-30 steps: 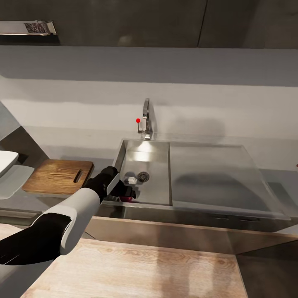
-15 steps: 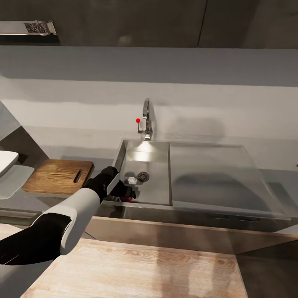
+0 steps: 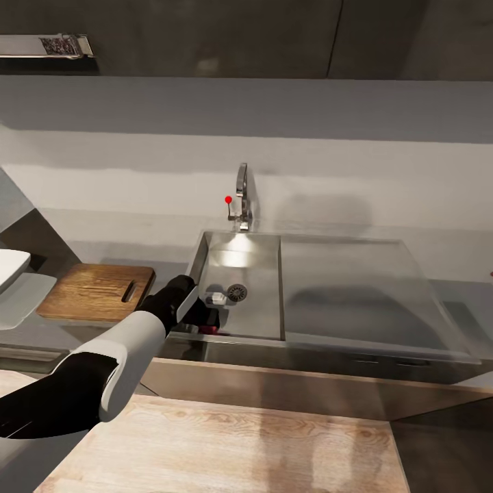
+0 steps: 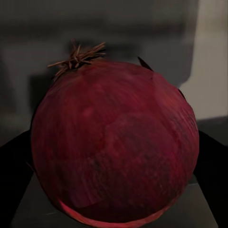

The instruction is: In the kitchen, take the Vidalia onion out of the sink, dice it on the chopping board with the paring knife, put the diced onion into the bowl on the countertop, then place both the paring knife and the chopping board into the sink.

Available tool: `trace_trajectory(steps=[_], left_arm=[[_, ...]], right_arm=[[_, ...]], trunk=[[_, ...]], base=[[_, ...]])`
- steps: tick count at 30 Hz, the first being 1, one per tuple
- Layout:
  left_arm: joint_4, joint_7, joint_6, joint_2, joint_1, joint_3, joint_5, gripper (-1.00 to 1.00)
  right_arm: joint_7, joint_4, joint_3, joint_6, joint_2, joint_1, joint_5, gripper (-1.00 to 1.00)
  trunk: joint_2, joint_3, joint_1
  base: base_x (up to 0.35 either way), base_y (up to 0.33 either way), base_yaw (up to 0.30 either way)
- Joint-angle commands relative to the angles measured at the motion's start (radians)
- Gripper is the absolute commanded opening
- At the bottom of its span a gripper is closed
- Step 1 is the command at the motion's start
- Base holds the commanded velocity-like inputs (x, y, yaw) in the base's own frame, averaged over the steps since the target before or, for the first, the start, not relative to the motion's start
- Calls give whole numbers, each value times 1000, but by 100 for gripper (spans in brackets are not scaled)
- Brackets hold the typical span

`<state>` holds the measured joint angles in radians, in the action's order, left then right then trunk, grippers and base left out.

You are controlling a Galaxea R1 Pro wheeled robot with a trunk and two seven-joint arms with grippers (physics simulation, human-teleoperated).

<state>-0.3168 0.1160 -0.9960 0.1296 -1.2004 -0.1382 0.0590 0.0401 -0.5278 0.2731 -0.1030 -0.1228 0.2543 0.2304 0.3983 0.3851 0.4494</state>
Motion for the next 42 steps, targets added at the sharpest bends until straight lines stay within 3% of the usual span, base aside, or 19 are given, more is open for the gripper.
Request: trace_trajectory(steps=[1,17,22,30,33,37,42], left_arm=[[-1,2,-4,-1,-1,-9,5,-100],[-6,2,-4,3,-1,-6,8,-100],[-80,2,-6,6,-1,-6,10,-100],[-308,2,-16,8,1,-7,13,-100],[-428,3,-17,8,30,-9,13,-100],[-592,3,-16,8,98,-10,13,-100],[-858,6,-16,6,224,-13,13,-100]], right_arm=[[0,-2,6,-2,-1,0,10,100],[0,0,8,-4,-1,0,10,100],[0,-1,8,-5,-1,0,9,100],[0,-1,8,-6,1,0,9,100],[0,-1,8,-6,2,0,9,100],[0,-1,8,-8,2,0,9,100],[0,0,8,-10,1,0,8,100]], trunk=[[2,1,1],[2,-16,1],[2,-24,1],[2,-36,1],[2,-41,1],[2,-47,1],[2,-55,1]], base=[[0,0,0],[0,0,0],[0,0,0],[0,0,0],[0,0,0],[0,0,0],[0,0,0]])
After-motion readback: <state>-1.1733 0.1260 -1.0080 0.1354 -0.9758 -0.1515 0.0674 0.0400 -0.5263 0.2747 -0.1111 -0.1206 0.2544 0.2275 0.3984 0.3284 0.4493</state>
